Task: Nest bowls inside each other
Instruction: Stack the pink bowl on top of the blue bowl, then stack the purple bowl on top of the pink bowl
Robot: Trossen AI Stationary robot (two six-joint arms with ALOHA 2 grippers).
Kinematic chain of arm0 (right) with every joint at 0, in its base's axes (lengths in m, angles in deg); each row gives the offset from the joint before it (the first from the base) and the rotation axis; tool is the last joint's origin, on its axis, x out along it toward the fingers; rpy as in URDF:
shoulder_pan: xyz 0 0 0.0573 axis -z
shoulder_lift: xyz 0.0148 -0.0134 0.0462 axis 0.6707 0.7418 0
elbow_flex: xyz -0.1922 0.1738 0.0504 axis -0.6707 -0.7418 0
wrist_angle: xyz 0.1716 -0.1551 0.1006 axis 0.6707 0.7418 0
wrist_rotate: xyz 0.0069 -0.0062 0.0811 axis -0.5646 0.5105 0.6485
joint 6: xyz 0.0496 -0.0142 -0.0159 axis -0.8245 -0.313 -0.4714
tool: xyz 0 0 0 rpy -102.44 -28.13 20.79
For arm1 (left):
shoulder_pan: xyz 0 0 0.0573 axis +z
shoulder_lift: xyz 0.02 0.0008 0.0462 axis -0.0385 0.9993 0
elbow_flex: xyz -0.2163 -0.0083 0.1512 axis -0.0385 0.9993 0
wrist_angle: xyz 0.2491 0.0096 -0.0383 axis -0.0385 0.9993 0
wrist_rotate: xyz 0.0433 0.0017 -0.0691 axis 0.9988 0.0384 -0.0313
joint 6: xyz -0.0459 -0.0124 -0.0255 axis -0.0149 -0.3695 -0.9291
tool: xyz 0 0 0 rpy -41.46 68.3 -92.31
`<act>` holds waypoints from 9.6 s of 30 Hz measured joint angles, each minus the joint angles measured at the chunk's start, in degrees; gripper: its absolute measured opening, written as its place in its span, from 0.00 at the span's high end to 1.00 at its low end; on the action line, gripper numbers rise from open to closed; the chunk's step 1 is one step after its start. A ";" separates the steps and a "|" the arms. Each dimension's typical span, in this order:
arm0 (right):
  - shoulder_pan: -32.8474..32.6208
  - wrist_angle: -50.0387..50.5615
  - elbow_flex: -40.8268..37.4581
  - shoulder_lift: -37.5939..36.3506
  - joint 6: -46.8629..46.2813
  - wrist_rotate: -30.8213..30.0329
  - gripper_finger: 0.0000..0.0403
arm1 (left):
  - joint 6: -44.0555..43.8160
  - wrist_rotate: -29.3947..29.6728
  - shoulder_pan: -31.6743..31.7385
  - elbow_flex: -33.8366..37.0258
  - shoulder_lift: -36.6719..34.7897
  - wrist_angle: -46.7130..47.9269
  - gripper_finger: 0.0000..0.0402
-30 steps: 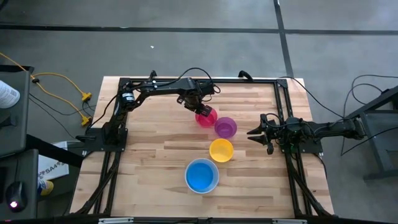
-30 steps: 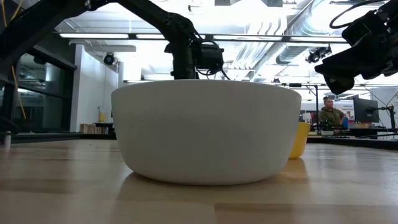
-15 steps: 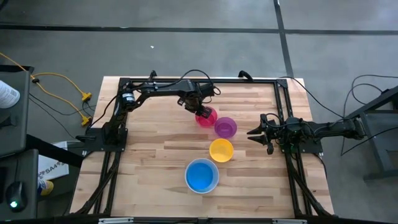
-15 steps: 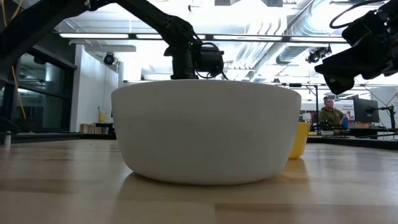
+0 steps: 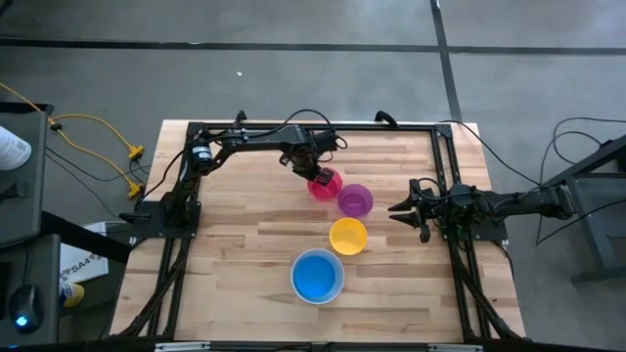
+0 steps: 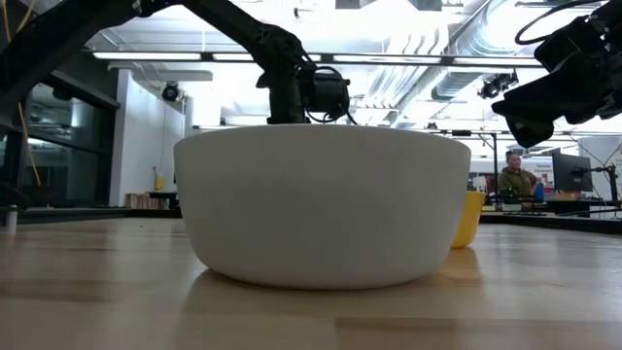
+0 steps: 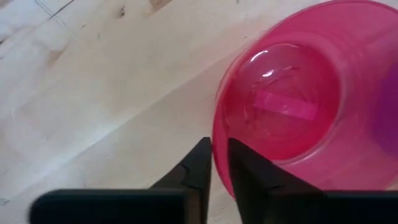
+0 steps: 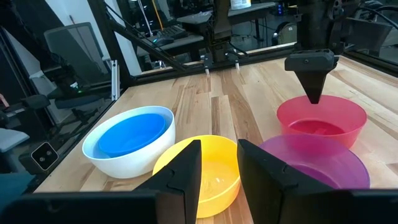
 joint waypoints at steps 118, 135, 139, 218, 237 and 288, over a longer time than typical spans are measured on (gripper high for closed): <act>-0.01 0.12 -0.02 -0.02 0.02 -0.04 0.76 | -2.11 -7.89 -32.98 -0.10 -4.53 1.12 1.00; -0.02 0.22 -0.01 -0.02 0.01 -0.04 0.76 | -2.12 -7.67 -32.98 0.02 -4.46 1.38 0.91; -0.02 0.24 -0.02 -0.02 0.02 -0.04 0.76 | -2.12 -7.69 -32.98 0.00 -4.46 0.97 0.91; -0.01 0.07 0.00 0.00 0.02 0.02 0.76 | 29.16 -6.36 -15.34 0.15 -19.47 1.60 0.91; 0.00 0.04 -0.01 -0.01 0.02 -0.03 0.76 | 23.03 -15.57 -15.37 44.33 -41.52 -39.55 0.91; -0.02 0.02 -0.02 0.76 0.00 0.00 0.76 | 18.60 -14.36 -15.34 97.24 -90.78 -78.39 0.91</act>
